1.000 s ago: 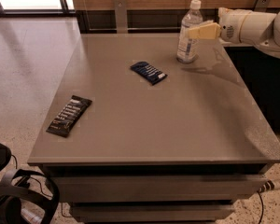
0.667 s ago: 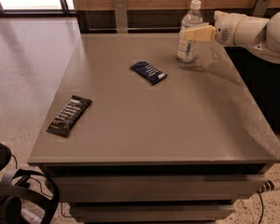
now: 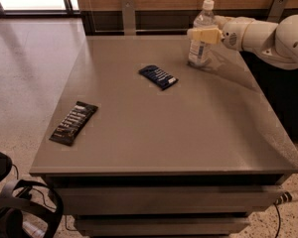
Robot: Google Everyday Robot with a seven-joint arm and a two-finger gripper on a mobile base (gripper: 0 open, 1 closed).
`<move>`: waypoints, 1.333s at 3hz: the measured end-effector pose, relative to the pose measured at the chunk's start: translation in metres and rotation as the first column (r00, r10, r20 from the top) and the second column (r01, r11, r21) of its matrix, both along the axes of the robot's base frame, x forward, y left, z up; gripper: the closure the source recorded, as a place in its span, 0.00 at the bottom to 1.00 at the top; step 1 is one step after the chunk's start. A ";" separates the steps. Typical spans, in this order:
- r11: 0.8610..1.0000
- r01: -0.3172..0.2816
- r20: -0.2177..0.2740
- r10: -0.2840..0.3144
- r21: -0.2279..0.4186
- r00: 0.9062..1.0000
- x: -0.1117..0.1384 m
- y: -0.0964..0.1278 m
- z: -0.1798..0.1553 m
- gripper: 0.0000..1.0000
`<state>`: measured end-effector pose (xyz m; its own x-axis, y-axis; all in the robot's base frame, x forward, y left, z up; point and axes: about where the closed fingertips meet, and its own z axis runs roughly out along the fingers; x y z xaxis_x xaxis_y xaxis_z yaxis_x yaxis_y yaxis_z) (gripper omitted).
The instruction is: Move blue plastic bottle near rxbar chocolate
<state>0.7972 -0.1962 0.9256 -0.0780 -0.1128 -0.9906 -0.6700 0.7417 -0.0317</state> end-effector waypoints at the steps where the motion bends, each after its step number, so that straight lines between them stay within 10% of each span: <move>1: 1.000 -0.004 -0.001 0.004 0.001 1.000 0.001 0.003 -0.001 0.49; 3: 1.000 -0.014 -0.004 0.014 0.003 1.000 0.002 0.011 -0.003 1.00; 4: 1.000 -0.015 -0.004 0.015 0.003 1.000 0.002 0.011 -0.003 1.00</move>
Offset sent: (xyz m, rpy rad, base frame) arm 0.0005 0.0024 -0.0006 0.0008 0.0008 0.0032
